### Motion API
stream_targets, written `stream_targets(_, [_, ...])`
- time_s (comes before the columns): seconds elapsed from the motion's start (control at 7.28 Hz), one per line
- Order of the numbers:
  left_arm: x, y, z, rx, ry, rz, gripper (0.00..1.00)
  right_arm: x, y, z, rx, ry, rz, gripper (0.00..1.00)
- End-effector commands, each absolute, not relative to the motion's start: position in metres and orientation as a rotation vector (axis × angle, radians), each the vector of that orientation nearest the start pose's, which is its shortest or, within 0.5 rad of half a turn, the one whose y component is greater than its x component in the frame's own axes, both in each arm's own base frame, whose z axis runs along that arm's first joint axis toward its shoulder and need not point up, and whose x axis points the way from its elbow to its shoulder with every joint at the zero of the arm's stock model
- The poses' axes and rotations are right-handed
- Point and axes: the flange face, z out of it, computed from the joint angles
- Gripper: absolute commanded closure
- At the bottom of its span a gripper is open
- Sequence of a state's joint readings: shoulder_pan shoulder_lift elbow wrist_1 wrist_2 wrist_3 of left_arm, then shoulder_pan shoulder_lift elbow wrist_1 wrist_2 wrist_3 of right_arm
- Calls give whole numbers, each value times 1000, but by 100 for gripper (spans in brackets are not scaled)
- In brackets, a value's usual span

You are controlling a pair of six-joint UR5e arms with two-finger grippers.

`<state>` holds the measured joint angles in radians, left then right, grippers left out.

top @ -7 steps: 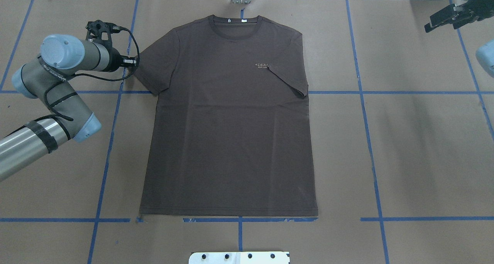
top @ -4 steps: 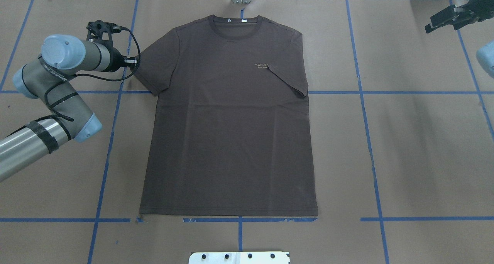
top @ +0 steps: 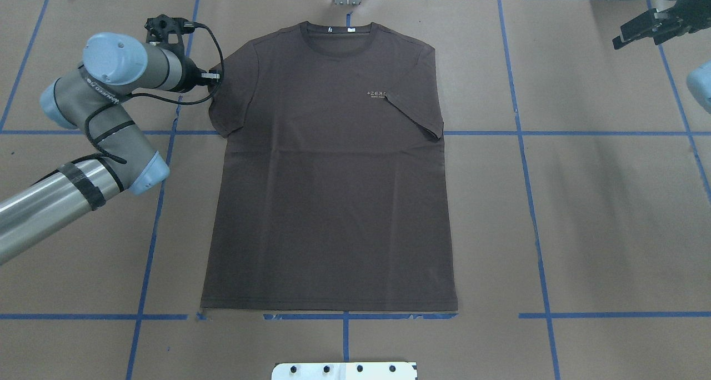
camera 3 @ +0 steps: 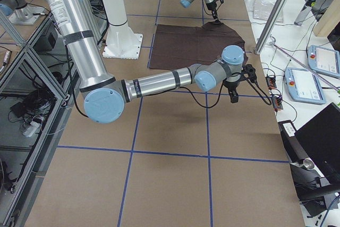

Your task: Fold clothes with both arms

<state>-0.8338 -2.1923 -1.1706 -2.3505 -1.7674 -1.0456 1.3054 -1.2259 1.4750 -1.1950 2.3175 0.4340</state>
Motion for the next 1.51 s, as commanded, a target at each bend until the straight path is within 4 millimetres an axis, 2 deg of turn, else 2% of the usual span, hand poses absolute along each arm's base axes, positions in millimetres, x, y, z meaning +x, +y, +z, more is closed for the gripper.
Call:
stream_targets(0.0, [486, -631, 308, 379, 892, -245, 100, -106, -641, 467, 313, -879, -77, 0])
stream_targets(0.14, [504, -622, 298, 359, 904, -254, 100, -106, -641, 467, 313, -879, -77, 0])
stream_targets(0.27, [507, -620, 297, 357, 904, -256, 100, -106, -641, 468, 311, -879, -76, 0])
stream_targets(0.41, [510, -618, 298, 349, 896, -254, 95, -106, -640, 470, 309, -877, -75, 0])
stream_targets(0.55, [511, -619, 299, 350, 886, -242, 41, -106, -640, 469, 310, -876, -73, 0])
stream_targets(0.69, [511, -618, 298, 371, 878, -202, 0, -107, -642, 464, 312, -881, -66, 0])
stream_targets(0.82, [509, -617, 295, 396, 868, -148, 0, -108, -639, 449, 324, -892, -51, 0])
stream_targets(0.96, [500, -612, 288, 434, 869, -82, 0, -125, -630, 424, 305, -925, 9, 0])
stream_targets(1.1, [485, -598, 286, 439, 877, -73, 0, -158, -612, 399, 281, -948, 68, 0])
stream_targets(1.24, [469, -583, 285, 456, 897, -66, 0, -199, -591, 376, 267, -948, 140, 0])
stream_targets(1.37, [456, -568, 283, 468, 918, -60, 0, -241, -552, 356, 256, -959, 185, 0])
